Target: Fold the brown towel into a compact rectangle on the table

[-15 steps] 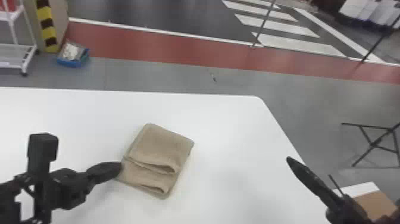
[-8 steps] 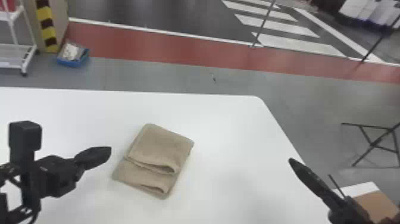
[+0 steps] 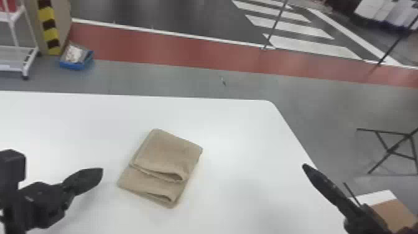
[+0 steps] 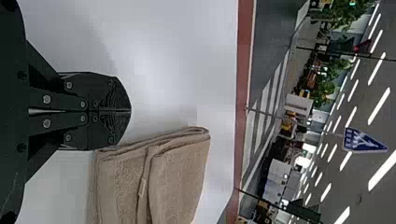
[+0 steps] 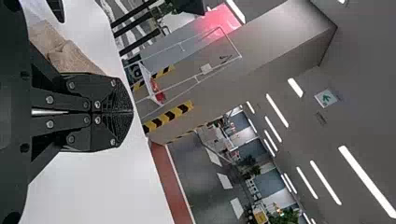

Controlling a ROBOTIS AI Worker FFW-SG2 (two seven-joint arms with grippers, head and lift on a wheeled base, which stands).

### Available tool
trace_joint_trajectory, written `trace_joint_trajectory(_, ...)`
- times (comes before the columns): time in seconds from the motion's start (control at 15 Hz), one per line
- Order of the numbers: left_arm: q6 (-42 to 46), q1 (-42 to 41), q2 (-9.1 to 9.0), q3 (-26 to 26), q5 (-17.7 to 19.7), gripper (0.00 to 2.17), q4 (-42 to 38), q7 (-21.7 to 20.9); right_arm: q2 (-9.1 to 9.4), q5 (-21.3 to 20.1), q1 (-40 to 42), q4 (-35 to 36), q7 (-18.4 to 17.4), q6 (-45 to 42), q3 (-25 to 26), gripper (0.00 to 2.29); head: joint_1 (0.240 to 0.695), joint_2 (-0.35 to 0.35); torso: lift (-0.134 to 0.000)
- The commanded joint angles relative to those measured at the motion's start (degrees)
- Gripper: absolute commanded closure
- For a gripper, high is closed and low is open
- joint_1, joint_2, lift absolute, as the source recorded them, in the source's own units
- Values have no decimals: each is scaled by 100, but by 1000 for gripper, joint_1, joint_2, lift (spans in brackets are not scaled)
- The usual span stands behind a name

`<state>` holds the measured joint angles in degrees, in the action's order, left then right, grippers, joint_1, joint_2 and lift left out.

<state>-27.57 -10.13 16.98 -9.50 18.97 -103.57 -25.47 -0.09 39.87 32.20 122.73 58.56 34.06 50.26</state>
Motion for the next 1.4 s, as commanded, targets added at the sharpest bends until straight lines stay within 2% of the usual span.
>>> trace_joint_trajectory(0.0,1,-138,7,-26,-16,1727,-85,7,14,82,6,-4,24,18,28,2013,695,-350,-124)
trace_joint_trajectory(0.6,89,-279,-134,-474,-42,1727,-129,174,14,135,24,-83,147,18,142,2013,695,-350,-124)
trace_joint_trajectory(1.07,-210,-639,-143,-825,151,1727,-665,209,14,161,-205,-355,165,0,195,2013,695,-350,-124)
trace_joint_trajectory(1.2,-192,-657,-160,-1045,151,1727,-674,279,14,-58,-513,-487,121,70,204,2013,695,-350,-124)
trace_joint_trajectory(1.33,-210,-674,-160,-975,169,1727,-761,279,14,-507,-855,-575,68,211,134,2013,695,-350,-124)
